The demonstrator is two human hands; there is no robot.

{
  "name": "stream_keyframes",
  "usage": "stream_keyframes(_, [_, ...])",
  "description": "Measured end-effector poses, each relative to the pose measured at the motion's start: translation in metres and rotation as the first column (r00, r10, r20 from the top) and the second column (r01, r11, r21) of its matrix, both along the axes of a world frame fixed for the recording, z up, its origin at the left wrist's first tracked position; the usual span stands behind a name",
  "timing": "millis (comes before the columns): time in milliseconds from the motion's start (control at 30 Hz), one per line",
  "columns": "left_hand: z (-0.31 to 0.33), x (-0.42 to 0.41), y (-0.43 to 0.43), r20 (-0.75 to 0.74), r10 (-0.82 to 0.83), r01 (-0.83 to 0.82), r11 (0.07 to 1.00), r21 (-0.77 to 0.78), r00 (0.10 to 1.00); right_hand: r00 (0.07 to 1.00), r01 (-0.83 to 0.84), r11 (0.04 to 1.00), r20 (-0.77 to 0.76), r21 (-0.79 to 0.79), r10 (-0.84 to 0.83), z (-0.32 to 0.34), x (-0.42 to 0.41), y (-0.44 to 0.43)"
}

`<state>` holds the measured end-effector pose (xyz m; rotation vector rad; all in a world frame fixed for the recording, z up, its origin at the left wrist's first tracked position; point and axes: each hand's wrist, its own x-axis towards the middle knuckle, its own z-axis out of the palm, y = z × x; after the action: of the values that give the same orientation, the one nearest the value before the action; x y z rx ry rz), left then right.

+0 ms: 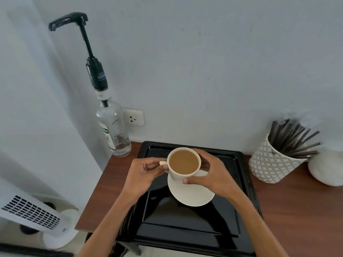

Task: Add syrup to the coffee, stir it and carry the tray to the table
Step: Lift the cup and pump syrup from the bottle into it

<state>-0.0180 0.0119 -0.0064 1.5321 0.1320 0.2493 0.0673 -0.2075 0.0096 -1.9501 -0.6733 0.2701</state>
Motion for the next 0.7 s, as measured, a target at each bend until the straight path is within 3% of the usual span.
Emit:
stream_keyframes(467, [0.042,-0.019,0.044,0.038,0.122,-0.117,0.985,-0.126,0.992,0.992,-0.099,0.994,0.081,0.051,0.094,0.038,0.002,0.057])
stream_keyframes(700, [0.066,-0.032,0.070,0.048,0.188,-0.182,0.978,-0.102,0.981,0.981,-0.165,0.985,0.108,0.048,0.159,0.058,0.004,0.091])
